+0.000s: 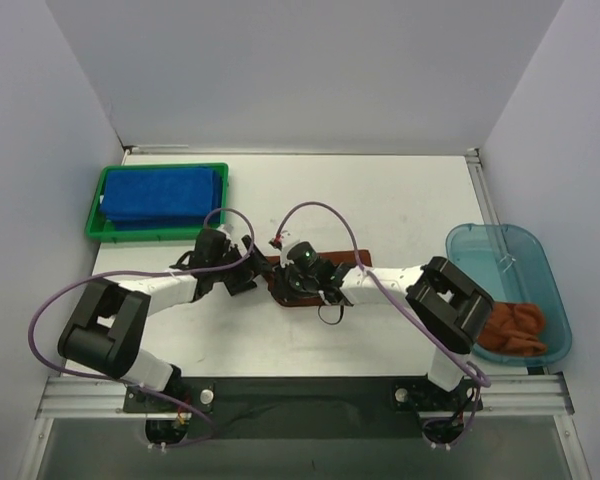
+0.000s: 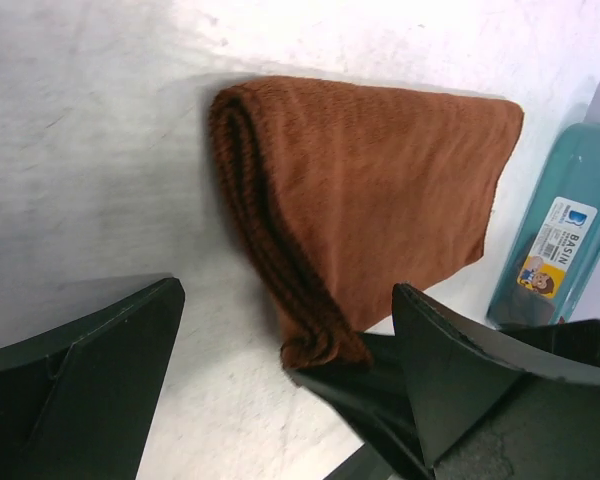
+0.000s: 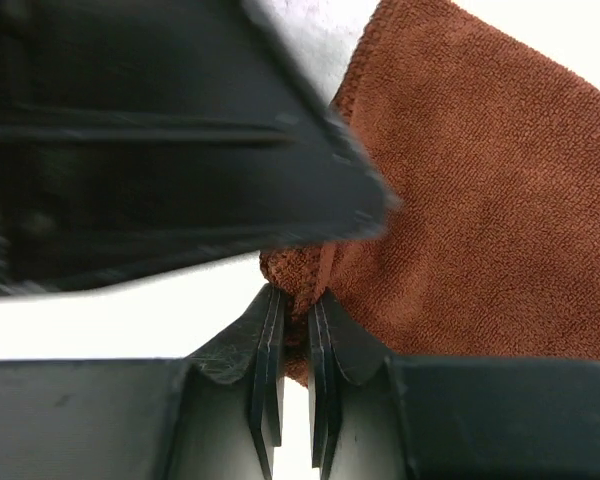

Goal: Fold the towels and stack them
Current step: Neatly place the folded towel into the bin

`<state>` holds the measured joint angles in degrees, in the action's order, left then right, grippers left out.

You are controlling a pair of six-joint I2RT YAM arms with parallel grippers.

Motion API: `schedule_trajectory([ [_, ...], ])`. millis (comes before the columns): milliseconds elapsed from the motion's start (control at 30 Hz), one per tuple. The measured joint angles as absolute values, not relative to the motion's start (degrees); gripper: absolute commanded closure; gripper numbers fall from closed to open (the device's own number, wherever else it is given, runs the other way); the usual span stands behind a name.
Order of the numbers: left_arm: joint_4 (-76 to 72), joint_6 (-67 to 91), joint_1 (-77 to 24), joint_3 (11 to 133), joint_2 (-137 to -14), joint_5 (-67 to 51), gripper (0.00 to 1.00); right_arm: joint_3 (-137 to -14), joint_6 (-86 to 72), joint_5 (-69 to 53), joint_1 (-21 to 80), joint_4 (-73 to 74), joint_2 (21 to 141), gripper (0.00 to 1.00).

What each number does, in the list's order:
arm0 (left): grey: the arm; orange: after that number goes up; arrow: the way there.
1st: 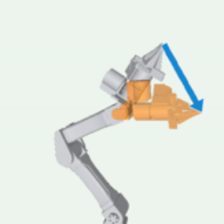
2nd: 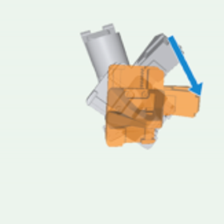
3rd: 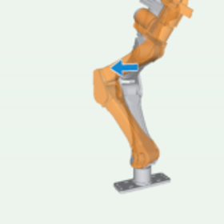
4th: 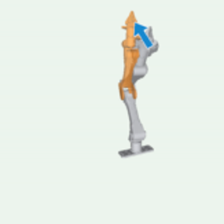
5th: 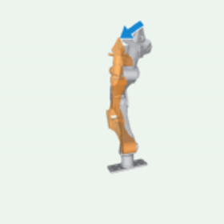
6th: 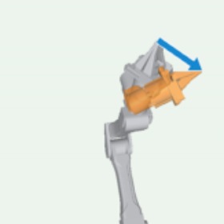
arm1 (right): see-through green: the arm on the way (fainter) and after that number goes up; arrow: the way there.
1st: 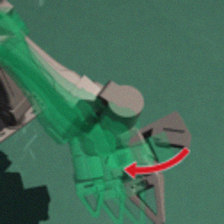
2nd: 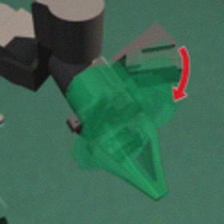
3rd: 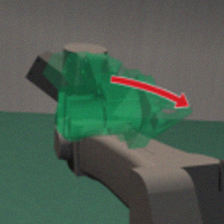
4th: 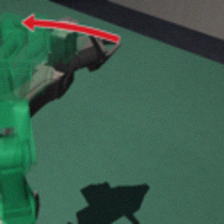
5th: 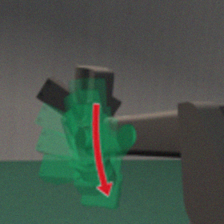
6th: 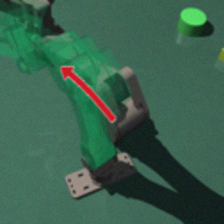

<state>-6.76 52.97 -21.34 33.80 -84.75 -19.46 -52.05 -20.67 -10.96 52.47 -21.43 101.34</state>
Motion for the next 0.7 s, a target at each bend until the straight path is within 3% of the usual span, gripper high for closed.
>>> schedule_trajectory([
  [267, -12.93, 56.51, -24.51, 36.56, -90.35, -18.0, 0.03, -51.99, -21.02, -11.07, 52.42, -22.96, 101.34, 1.0],
  [367, -14.59, 57.28, -25.17, 37.17, -91.74, -17.63, 0.08, -51.99, -21.02, -11.07, 52.42, -22.98, 101.34, 1.0],
  [600, -16.05, 58.22, -25.85, 36.95, -93.6, -15.55, 0.42, -51.7, -21.02, -11.05, 52.42, -23.2, 101.34, 1.0],
  [700, -15.92, 58.04, -25.85, 36.36, -93.86, -14.63, 0.66, -51.42, -21.02, -11.03, 52.42, -23.4, 101.34, 1.0],
])
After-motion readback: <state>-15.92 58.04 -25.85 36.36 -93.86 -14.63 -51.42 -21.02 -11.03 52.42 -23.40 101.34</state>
